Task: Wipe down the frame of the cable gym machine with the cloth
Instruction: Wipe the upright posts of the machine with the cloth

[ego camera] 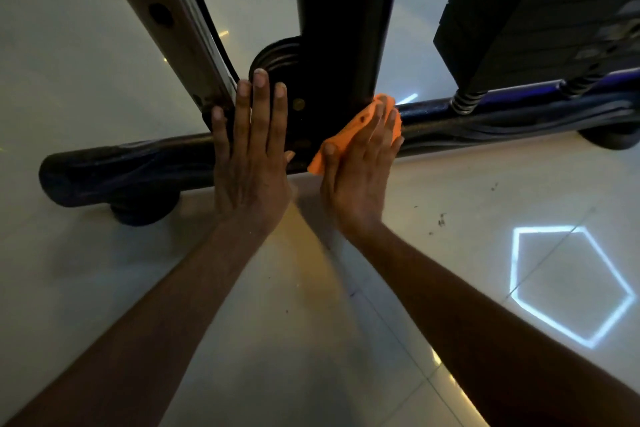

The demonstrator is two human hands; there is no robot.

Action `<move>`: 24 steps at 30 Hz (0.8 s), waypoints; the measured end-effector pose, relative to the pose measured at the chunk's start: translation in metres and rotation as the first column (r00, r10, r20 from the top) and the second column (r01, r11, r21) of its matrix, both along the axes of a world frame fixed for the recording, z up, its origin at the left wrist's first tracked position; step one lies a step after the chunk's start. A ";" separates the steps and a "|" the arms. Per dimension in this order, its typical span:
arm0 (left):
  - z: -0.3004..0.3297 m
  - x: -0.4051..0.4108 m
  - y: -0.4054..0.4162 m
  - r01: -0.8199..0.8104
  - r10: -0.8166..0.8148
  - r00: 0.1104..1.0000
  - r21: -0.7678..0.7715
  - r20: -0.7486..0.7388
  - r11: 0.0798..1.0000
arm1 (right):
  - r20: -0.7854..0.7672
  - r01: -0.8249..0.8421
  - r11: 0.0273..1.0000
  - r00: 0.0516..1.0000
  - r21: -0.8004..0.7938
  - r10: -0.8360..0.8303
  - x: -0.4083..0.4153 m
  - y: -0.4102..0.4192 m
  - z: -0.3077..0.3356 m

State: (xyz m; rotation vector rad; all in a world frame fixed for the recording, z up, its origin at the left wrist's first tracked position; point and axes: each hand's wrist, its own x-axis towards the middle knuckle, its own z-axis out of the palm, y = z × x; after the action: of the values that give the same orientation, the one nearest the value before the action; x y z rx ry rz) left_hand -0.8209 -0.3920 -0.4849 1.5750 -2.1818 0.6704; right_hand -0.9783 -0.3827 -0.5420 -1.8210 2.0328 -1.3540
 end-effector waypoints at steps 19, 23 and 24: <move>0.002 0.013 0.028 0.206 -0.182 0.959 0.096 -0.219 0.974 | 0.028 -0.222 0.967 0.975 0.127 0.220 -0.048 0.039 0.023; -0.009 0.030 0.049 0.246 -0.190 0.900 0.099 -0.393 0.964 | 0.140 -0.239 0.968 0.964 0.080 0.226 -0.023 0.064 0.032; -0.011 0.035 0.053 0.226 -0.167 0.890 0.092 -0.425 0.970 | 0.172 -0.234 0.970 0.960 0.072 0.219 -0.013 0.069 0.032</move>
State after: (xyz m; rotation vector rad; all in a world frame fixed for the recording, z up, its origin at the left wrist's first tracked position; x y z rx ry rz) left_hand -0.7863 -0.3390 -0.4958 1.3784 -2.0547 0.1037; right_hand -0.9911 -0.3142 -0.5095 -1.7762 1.7164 -1.2771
